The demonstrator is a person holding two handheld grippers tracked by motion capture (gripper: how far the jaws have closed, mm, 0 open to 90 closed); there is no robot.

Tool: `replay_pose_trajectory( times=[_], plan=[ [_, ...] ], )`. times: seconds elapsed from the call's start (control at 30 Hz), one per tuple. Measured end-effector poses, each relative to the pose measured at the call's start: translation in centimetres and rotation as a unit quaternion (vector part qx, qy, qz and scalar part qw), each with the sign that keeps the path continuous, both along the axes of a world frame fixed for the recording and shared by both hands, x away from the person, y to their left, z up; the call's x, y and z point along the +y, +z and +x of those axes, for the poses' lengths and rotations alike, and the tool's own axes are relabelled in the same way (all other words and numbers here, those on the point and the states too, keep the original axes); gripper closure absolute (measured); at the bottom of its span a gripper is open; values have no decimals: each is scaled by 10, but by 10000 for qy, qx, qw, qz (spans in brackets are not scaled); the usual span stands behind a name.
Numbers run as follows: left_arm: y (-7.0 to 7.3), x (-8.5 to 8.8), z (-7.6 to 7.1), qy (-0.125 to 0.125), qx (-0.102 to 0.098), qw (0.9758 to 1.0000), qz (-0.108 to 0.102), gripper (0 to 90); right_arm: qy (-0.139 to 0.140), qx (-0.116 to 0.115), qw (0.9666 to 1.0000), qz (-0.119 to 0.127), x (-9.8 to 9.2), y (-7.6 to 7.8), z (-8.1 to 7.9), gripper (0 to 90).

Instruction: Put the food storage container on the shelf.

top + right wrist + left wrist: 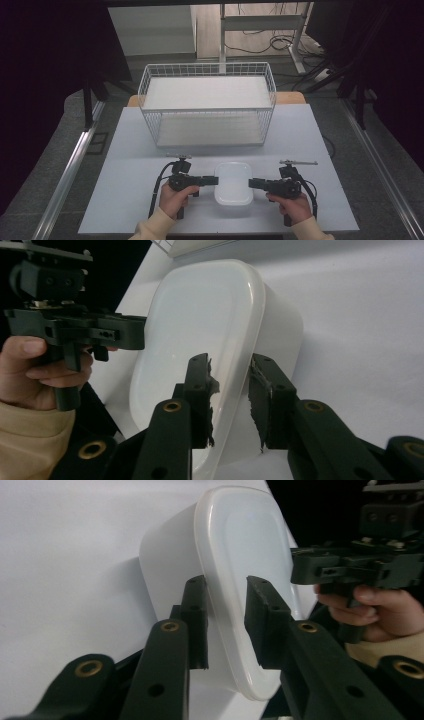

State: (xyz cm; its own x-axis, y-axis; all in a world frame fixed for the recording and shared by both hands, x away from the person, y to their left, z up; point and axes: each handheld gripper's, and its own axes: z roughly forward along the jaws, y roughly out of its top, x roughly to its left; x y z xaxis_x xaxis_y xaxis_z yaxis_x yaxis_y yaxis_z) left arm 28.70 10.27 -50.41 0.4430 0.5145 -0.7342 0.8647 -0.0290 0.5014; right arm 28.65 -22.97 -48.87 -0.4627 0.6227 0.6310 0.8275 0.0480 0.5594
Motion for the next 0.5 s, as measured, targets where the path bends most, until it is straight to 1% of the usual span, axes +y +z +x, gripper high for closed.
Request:
replay_pose_trajectory(
  times=[0.07, 0.13, 0.2, 0.27, 0.4, 0.5],
  plan=[
    [0, 1, -2, -5, -15, 10000, -59, 736, 11, 2, 10000, 9, 0, 0, 0, 725],
    [1, 2, -3, -17, -17, 10000, -63, 744, 36, 22, 10000, 48, -1, 1, -2, 736],
    [2, 4, -4, -30, -59, 9999, -80, 755, 78, 53, 9999, 132, -2, 1, -3, 752],
    [3, 4, -5, -21, -61, 10000, -68, 759, 88, 61, 9998, 156, -2, 1, -3, 757],
    [5, 5, -6, -6, -132, 9999, -65, 780, 127, 71, 9996, 241, -3, 3, -4, 785],
    [6, 6, -8, -8, -173, 9998, -71, 790, 131, 66, 9996, 246, -4, 4, -5, 794]
  ],
)
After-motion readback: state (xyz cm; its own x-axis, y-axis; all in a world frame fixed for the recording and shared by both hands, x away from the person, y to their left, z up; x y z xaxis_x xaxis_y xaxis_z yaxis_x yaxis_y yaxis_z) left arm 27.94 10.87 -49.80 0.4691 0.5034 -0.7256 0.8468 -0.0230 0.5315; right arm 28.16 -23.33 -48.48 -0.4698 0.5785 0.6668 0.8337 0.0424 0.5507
